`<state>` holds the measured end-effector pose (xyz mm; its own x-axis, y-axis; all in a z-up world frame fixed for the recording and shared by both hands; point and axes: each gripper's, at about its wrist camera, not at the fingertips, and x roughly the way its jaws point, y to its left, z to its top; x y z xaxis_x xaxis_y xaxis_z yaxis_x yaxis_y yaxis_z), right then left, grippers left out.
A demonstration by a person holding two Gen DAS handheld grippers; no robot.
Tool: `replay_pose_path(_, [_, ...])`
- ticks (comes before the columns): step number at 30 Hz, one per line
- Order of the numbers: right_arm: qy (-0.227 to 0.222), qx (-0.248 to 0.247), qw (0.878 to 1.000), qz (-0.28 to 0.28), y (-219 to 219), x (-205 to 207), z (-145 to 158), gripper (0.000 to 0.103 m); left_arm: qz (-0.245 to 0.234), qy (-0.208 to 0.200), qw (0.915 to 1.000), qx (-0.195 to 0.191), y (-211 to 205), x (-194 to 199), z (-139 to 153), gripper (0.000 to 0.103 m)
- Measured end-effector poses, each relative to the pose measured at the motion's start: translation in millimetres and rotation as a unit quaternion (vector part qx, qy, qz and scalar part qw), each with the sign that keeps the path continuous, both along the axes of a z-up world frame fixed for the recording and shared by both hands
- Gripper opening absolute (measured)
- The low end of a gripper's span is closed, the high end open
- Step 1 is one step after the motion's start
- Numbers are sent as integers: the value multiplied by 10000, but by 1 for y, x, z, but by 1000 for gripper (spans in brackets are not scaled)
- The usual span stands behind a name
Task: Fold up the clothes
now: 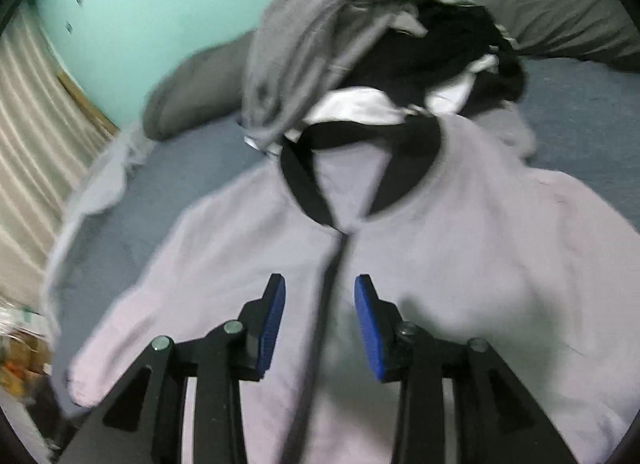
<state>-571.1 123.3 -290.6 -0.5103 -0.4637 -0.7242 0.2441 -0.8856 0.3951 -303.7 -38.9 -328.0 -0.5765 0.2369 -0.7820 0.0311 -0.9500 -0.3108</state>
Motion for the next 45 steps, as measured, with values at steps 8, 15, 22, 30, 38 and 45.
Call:
replay_pose_path(8, [-499, 653, 9966, 12, 4, 19, -60, 18, -32, -3, 10000, -29, 2, 0, 1, 64])
replay_pose_path(15, [-80, 770, 9968, 184, 5, 40, -47, 18, -28, -22, 10000, -30, 3, -1, -1, 64])
replay_pose_path(22, [-205, 547, 9979, 279, 14, 68, -54, 18, -55, -3, 10000, -57, 5, 0, 1, 64])
replay_pose_path(30, [-338, 736, 9967, 13, 53, 103, -62, 18, -88, 1, 9999, -53, 7, -1, 2, 64])
replay_pose_path(38, [-402, 427, 9981, -160, 81, 126, -57, 18, -159, 45, 9998, -99, 16, -1, 7, 65])
replay_pose_path(45, [-340, 231, 9990, 148, 86, 147, -45, 18, -271, 102, 9994, -169, 27, 1, 13, 66])
